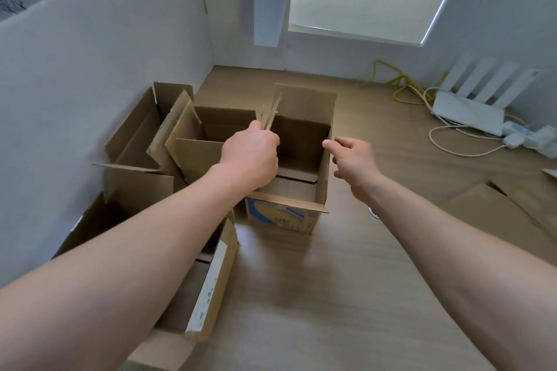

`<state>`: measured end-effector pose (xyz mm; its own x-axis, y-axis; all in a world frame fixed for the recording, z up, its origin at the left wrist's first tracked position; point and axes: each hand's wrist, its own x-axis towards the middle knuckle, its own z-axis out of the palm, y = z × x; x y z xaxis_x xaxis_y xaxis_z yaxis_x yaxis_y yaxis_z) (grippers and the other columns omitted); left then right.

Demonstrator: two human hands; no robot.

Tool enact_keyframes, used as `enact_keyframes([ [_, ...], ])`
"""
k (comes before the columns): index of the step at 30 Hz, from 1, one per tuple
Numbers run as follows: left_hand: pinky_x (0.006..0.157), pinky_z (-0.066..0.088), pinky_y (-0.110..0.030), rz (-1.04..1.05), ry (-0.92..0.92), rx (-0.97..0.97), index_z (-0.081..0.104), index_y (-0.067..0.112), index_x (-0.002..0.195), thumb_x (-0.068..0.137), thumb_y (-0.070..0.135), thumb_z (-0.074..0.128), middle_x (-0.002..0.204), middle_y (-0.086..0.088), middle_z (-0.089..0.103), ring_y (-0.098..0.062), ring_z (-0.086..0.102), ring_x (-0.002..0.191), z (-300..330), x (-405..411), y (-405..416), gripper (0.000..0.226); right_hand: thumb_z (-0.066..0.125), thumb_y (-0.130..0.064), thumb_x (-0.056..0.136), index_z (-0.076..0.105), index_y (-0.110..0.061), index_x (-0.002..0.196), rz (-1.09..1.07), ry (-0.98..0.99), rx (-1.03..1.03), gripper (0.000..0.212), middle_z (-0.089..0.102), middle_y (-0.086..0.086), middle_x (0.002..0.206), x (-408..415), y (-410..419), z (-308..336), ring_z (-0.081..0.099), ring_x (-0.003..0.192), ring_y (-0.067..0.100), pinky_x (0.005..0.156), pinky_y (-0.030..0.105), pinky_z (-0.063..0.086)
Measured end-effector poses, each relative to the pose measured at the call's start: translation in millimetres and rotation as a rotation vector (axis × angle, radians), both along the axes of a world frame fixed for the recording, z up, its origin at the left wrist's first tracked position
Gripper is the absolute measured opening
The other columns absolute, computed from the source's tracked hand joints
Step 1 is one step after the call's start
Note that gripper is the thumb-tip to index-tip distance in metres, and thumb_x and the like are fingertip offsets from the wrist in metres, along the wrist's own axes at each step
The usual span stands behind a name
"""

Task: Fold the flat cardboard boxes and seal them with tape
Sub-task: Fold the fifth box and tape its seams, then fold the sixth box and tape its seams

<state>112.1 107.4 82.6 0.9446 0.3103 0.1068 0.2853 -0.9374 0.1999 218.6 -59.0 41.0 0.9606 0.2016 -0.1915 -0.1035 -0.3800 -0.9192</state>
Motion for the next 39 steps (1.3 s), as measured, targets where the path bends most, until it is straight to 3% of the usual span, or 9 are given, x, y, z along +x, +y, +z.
enact_keyframes([
  [5, 0.073, 0.054, -0.037, -0.114, -0.21, 0.047, 0.068, 0.017, 0.115, 0.092, 0.029, 0.063, 0.117, -0.006, 0.059, -0.024, 0.056, 0.101, 20, -9, -35, 0.026, 0.062, -0.048, 0.089, 0.055, -0.012, 0.137, -0.035, -0.068, -0.012, 0.061, 0.061, 0.005, 0.132, -15, -31, -3, 0.056, 0.119, 0.019, 0.101, 0.045, 0.05],
  [9, 0.068, 0.049, -0.034, -0.286, -0.315, -0.022, 0.071, 0.014, 0.103, 0.09, 0.026, 0.061, 0.109, -0.004, 0.06, -0.025, 0.054, 0.097, 30, -9, -101, 0.021, 0.068, -0.04, 0.087, 0.057, -0.009, 0.135, -0.145, -0.053, -0.048, 0.058, 0.062, 0.007, 0.132, -26, -94, -18, 0.058, 0.119, 0.018, 0.105, 0.038, 0.045],
  [16, 0.082, 0.05, -0.041, -0.379, -0.09, -0.24, 0.064, 0.018, 0.119, 0.091, 0.034, 0.059, 0.123, 0.001, 0.055, -0.025, 0.053, 0.11, -14, 3, -230, 0.032, 0.067, -0.028, 0.088, 0.057, -0.011, 0.135, -0.329, 0.006, -0.202, 0.051, 0.061, 0.006, 0.133, -39, -261, -47, 0.057, 0.119, 0.017, 0.101, 0.03, 0.042],
  [23, 0.085, 0.05, -0.039, -0.371, 0.136, -0.256, 0.056, 0.017, 0.126, 0.086, 0.049, 0.063, 0.13, 0.003, 0.048, -0.022, 0.049, 0.114, -68, 22, -363, 0.051, 0.064, -0.025, 0.088, 0.055, -0.015, 0.138, -0.339, -0.013, -0.328, 0.052, 0.057, 0.005, 0.14, -12, -429, -72, 0.054, 0.126, 0.018, 0.104, 0.033, 0.041],
  [27, 0.097, 0.046, -0.038, -0.261, 0.227, -0.269, 0.043, 0.019, 0.141, 0.079, 0.059, 0.067, 0.148, -0.004, 0.035, -0.027, 0.042, 0.13, -98, 44, -450, 0.077, 0.064, -0.02, 0.085, 0.055, -0.019, 0.137, -0.289, -0.06, -0.379, 0.052, 0.064, 0.004, 0.128, 25, -516, -90, 0.058, 0.075, 0.005, 0.071, 0.021, 0.043],
  [28, 0.101, 0.043, -0.04, -0.217, 0.258, -0.281, 0.038, 0.02, 0.144, 0.077, 0.061, 0.068, 0.155, -0.006, 0.026, -0.028, 0.036, 0.136, -106, 49, -471, 0.084, 0.064, -0.02, 0.084, 0.054, -0.021, 0.137, -0.264, -0.06, -0.402, 0.054, 0.064, 0.003, 0.127, 37, -535, -94, 0.057, 0.075, 0.009, 0.066, 0.018, 0.04],
  [31, 0.104, 0.039, -0.042, -0.093, 0.335, -0.307, 0.028, 0.023, 0.147, 0.072, 0.063, 0.073, 0.162, -0.004, 0.003, -0.03, 0.019, 0.144, -127, 62, -520, 0.096, 0.068, -0.022, 0.079, 0.046, -0.025, 0.144, -0.135, -0.035, -0.54, 0.068, 0.059, 0.003, 0.134, 72, -579, -101, 0.059, 0.107, 0.022, 0.078, 0.027, 0.04],
  [34, 0.099, 0.044, -0.044, 0.02, 0.395, -0.307, 0.025, 0.024, 0.144, 0.069, 0.06, 0.077, 0.161, -0.005, -0.008, -0.034, 0.015, 0.142, -145, 67, -548, 0.098, 0.068, -0.016, 0.073, 0.038, -0.026, 0.146, 0.035, -0.039, -0.7, 0.079, 0.054, 0.009, 0.134, 108, -600, -107, 0.052, 0.119, 0.031, 0.089, 0.036, 0.047],
  [39, 0.092, 0.049, -0.043, 0.161, 0.452, -0.335, 0.034, 0.019, 0.124, 0.067, 0.054, 0.081, 0.155, -0.01, 0.003, -0.035, 0.034, 0.126, -163, 72, -565, 0.081, 0.062, -0.01, 0.075, 0.019, -0.03, 0.152, 0.236, -0.052, -0.944, 0.09, 0.034, 0.021, 0.147, 152, -611, -119, 0.029, 0.139, 0.037, 0.11, 0.045, 0.038],
])
